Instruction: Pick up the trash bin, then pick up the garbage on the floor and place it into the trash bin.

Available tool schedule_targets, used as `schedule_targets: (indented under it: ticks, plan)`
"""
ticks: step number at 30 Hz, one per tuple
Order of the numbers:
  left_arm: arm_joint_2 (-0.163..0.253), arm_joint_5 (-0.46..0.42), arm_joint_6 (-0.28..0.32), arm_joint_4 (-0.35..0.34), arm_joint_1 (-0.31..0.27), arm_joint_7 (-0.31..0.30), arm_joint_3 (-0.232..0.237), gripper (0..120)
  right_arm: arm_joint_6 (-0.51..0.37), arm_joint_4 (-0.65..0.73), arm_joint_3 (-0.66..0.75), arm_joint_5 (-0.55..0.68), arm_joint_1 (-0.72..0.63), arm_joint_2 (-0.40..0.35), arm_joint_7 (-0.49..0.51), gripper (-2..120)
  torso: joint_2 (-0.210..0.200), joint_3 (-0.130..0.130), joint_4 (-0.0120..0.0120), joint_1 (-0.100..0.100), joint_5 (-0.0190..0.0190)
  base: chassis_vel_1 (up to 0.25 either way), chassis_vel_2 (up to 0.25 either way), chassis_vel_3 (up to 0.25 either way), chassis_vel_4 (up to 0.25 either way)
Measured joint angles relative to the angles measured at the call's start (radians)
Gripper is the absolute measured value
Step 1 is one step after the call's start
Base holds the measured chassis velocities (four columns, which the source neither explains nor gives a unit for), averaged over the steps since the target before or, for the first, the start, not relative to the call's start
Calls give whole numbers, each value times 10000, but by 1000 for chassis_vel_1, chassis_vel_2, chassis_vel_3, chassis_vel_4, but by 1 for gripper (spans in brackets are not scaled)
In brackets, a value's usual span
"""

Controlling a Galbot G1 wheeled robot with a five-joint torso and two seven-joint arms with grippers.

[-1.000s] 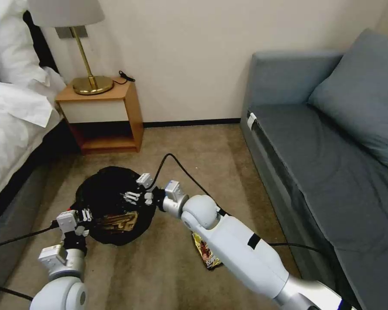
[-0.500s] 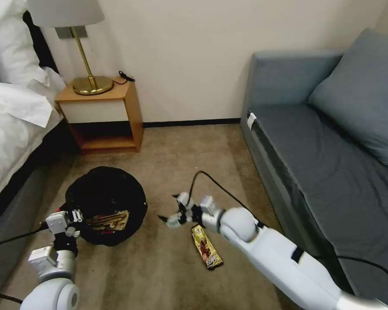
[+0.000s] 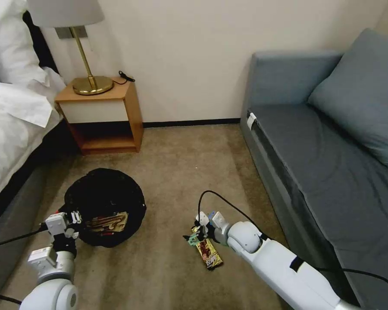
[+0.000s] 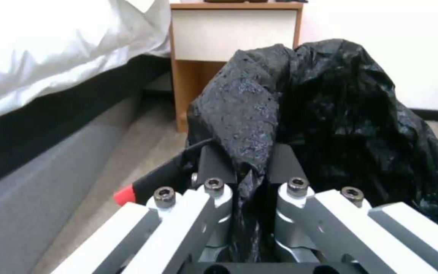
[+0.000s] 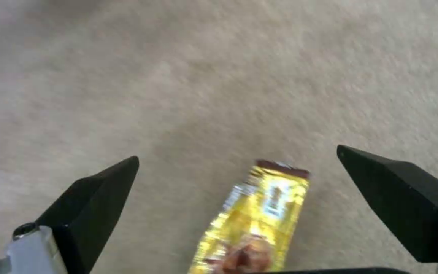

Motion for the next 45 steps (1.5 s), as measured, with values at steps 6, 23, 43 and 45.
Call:
schedule_targets:
  ticks: [6,23,43,45]
  plan:
    - [-50,48,-34,-26,119,53,-23,7,311,-1128,188,-605,116,385,-134,100,0,0,0,0,0,0,0,0,0]
    - [-172,200,-204,96,232,102,-45,7,1045,-3103,101,-1668,179,1078,-382,100,0,0,-1,0,0,0,0,0,0]
    - [-130,160,-235,166,153,100,-55,7,1689,-3370,262,-1733,195,1125,-762,36,0,0,-3,0,-2,0,0,0,0]
    - [-132,154,-235,161,167,100,-75,7,1685,-3101,288,-1626,178,1072,-755,28,0,0,-2,0,-2,0,0,0,0]
